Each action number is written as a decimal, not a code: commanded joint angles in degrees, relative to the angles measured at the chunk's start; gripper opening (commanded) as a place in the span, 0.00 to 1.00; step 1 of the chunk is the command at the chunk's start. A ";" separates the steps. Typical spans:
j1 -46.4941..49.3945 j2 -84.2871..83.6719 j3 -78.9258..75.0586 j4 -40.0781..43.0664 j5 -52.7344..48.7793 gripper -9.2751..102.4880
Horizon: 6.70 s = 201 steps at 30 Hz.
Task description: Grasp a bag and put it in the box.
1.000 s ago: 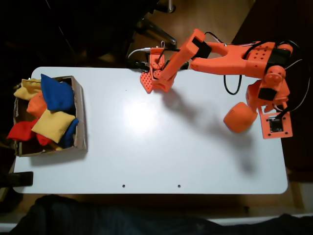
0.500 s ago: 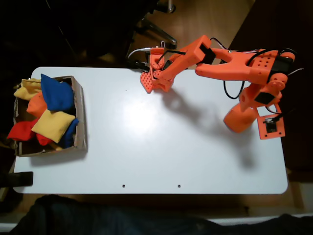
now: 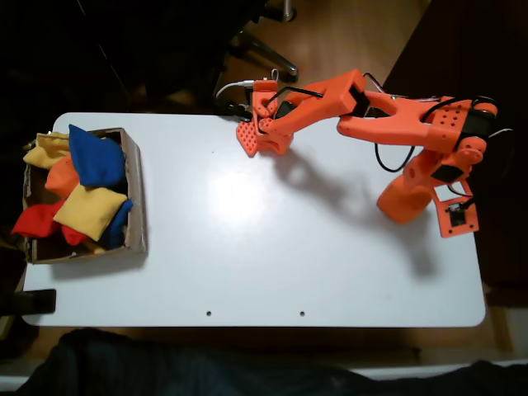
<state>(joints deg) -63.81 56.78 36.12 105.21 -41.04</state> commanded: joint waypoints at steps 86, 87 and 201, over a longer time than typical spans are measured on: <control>2.55 -4.66 1.05 0.70 -0.62 0.76; 2.46 -5.45 0.44 0.70 -0.53 0.76; 52.38 60.91 27.51 1.67 13.36 0.08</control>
<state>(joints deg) -15.29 112.24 62.67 106.61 -26.63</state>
